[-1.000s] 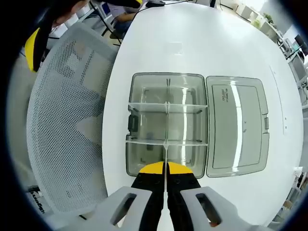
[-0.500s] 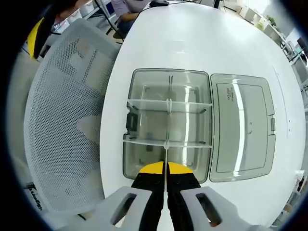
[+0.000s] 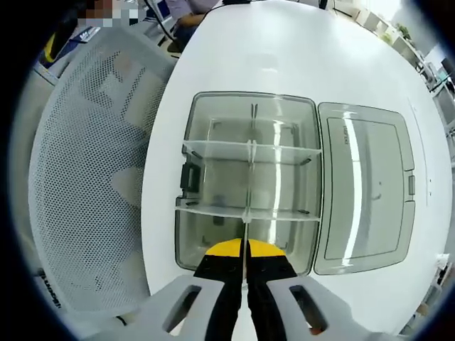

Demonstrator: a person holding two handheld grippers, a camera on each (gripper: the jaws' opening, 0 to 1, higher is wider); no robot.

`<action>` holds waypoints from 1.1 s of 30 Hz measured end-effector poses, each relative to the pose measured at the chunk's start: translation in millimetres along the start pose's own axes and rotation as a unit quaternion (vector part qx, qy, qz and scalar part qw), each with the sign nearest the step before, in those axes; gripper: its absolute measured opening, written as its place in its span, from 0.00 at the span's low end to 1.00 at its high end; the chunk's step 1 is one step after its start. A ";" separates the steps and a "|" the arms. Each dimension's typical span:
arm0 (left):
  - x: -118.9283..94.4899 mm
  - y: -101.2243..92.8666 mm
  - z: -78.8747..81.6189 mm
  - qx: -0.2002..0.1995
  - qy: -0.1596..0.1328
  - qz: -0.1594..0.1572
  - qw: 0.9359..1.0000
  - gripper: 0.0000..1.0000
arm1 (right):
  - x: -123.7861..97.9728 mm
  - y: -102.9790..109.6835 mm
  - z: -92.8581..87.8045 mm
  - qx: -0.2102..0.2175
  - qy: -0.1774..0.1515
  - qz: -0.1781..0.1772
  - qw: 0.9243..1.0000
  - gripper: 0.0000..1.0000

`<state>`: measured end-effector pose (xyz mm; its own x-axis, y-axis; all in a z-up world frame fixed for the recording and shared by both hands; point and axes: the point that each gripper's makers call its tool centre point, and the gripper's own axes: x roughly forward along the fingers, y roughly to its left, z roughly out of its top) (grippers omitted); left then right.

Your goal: Insert the divider into the dual guide fixture by aligning both edges with the guide slots and pushing it downward to the bottom, including one-sided entry, uneven engagement, binding, and posture correction.

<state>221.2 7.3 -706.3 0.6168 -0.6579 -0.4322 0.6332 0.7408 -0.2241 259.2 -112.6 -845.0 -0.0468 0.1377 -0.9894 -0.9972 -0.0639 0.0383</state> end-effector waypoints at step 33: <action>-56.8 47.1 -24.3 0.015 0.019 0.050 0.998 0.59 | -35.2 1.1 16.8 0.014 -0.096 -0.039 0.995 0.11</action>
<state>204.6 82.9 -713.5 0.6598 -0.5745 -0.4844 0.5829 0.7981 -0.1526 258.7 -100.9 -807.8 0.0234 0.3267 -0.9448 -0.9993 -0.0185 -0.0311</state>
